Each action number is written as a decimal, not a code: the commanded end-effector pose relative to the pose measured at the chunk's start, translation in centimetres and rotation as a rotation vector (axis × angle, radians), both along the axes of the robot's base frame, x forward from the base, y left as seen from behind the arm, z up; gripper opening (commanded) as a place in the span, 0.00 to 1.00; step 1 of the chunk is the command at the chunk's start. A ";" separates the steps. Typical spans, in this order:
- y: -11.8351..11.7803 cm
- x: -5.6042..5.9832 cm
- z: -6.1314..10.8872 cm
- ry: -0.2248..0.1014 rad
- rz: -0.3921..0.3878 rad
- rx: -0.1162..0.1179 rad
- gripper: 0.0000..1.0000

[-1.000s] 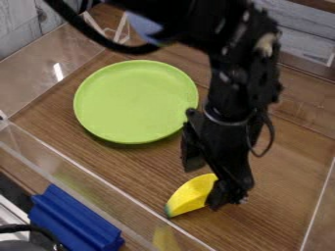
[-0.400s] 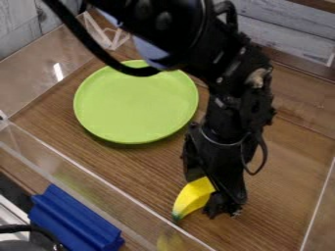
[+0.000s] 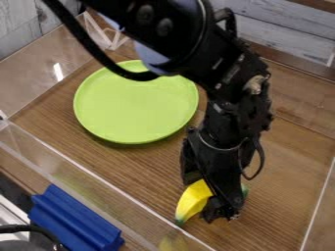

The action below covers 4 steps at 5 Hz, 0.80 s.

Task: Put the banana in the green plate

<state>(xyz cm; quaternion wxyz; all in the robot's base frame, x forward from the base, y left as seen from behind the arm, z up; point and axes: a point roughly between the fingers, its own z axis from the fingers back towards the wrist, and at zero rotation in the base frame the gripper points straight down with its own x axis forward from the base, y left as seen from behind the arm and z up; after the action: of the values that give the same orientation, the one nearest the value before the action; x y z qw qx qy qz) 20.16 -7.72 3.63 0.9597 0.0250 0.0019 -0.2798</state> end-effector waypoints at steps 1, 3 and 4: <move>0.1 0.5 0.3 -0.026 -0.004 -0.001 1.00; 0.4 0.6 -0.2 -0.025 -0.009 0.009 0.00; 0.5 0.5 0.2 -0.019 -0.002 0.017 0.00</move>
<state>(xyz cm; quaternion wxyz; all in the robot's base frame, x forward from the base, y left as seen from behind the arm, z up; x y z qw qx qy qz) 19.98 -7.23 2.98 0.9589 0.0344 0.0153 -0.2813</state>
